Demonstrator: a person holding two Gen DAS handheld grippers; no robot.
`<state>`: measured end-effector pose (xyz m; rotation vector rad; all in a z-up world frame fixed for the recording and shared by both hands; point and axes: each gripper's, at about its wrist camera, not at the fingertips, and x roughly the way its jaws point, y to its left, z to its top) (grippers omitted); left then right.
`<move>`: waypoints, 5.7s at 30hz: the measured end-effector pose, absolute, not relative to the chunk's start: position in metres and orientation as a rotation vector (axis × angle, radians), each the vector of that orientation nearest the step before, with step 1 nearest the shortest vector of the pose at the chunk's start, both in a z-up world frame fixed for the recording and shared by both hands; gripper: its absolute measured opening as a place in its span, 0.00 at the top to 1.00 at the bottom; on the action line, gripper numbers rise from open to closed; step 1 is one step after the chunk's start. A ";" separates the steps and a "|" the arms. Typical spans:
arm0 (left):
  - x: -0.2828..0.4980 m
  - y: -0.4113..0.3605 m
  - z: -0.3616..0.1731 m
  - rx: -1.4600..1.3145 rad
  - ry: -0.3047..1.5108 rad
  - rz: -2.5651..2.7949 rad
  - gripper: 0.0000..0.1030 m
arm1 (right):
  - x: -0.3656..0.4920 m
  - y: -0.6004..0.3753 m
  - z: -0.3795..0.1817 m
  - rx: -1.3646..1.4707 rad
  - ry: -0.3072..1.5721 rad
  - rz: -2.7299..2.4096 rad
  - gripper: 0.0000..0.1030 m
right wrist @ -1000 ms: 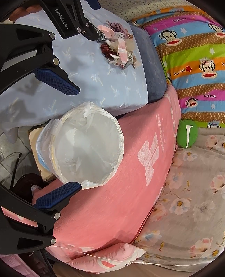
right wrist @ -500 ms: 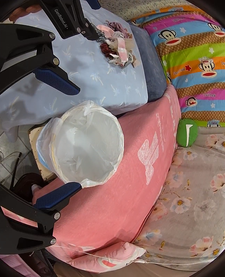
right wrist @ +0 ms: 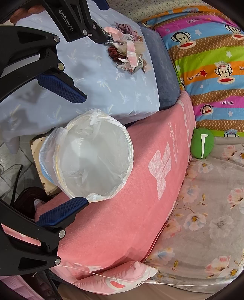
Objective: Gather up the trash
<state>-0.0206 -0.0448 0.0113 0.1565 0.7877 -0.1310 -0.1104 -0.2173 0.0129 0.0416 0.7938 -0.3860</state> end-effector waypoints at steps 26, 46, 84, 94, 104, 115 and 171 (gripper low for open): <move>-0.014 -0.038 0.010 0.150 0.798 -0.157 0.07 | -0.101 -0.217 0.019 0.050 0.782 -0.383 0.06; 0.064 0.075 -0.020 0.024 0.843 -0.009 0.07 | -0.019 -0.148 -0.002 0.078 0.782 -0.255 0.06; 0.170 0.172 -0.104 -0.239 1.082 -0.168 0.96 | 0.166 0.016 -0.085 0.063 0.939 0.105 0.86; 0.152 0.158 -0.052 -0.212 0.967 -0.238 0.98 | 0.134 -0.002 -0.035 0.125 0.839 0.111 0.91; 0.130 0.118 0.007 -0.165 0.834 -0.350 0.98 | 0.091 -0.040 0.023 0.168 0.722 0.078 0.92; 0.100 0.040 0.040 -0.078 0.765 -0.501 0.98 | 0.043 -0.111 0.055 0.221 0.641 -0.035 0.91; 0.046 -0.144 0.025 0.128 0.818 -0.722 0.53 | -0.069 -0.286 0.025 0.364 0.631 -0.410 0.56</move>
